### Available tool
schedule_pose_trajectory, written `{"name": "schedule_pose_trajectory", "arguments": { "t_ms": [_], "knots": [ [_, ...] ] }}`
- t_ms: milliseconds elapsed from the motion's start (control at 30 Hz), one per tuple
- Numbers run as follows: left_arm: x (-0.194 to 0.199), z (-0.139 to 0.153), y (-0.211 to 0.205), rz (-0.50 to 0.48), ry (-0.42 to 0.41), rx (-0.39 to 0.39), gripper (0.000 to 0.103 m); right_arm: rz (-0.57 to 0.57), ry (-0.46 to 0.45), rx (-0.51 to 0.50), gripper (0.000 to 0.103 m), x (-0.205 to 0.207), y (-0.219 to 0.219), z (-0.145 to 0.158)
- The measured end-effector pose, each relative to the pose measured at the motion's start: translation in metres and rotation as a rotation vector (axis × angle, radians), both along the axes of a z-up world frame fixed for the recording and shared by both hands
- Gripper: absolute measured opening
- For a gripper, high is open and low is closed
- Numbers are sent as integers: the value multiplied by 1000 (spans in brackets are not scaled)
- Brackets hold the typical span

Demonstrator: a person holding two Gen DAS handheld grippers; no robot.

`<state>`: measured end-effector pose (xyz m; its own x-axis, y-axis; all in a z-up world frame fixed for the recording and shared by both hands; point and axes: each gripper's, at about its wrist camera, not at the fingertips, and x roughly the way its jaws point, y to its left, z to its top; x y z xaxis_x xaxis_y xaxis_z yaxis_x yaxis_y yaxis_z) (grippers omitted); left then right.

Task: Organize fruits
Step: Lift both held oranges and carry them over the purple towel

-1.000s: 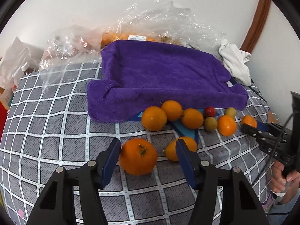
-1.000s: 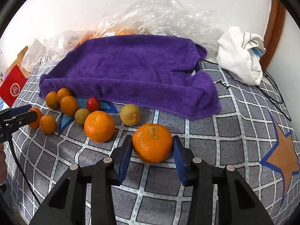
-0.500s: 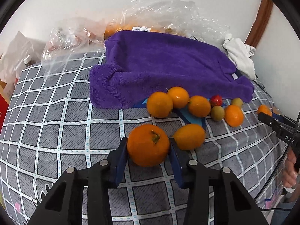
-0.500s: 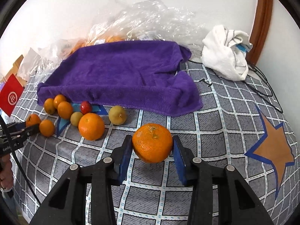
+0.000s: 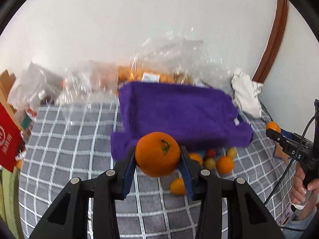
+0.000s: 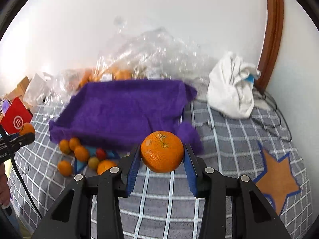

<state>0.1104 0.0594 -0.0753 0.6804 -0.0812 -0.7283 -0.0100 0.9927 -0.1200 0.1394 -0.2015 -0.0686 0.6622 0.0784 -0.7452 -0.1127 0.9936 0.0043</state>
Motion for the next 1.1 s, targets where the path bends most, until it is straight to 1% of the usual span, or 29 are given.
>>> {"name": "schedule_pose_trajectory", "arguments": {
  "t_ms": [133,233,467,600,733,900,1100],
  "knots": [
    [13,18,-4,-4,-32,7,40,12,-42,-6,42,9,4,21],
    [22,26,-5,-6,-48,8,40,18,-62,-7,42,16,7,31],
    [51,38,-11,-16,-75,14,40,8,-86,0,42,37,10,42],
    [74,37,-11,-22,-71,11,40,3,-83,3,42,54,11,39],
    [103,28,-9,-21,-48,10,40,4,-69,-1,42,76,12,31],
    [138,17,-7,-25,-23,28,40,15,-42,-9,42,112,17,18],
    [173,0,-3,-21,1,-8,40,32,-16,-11,42,149,28,2]
  ]
}}
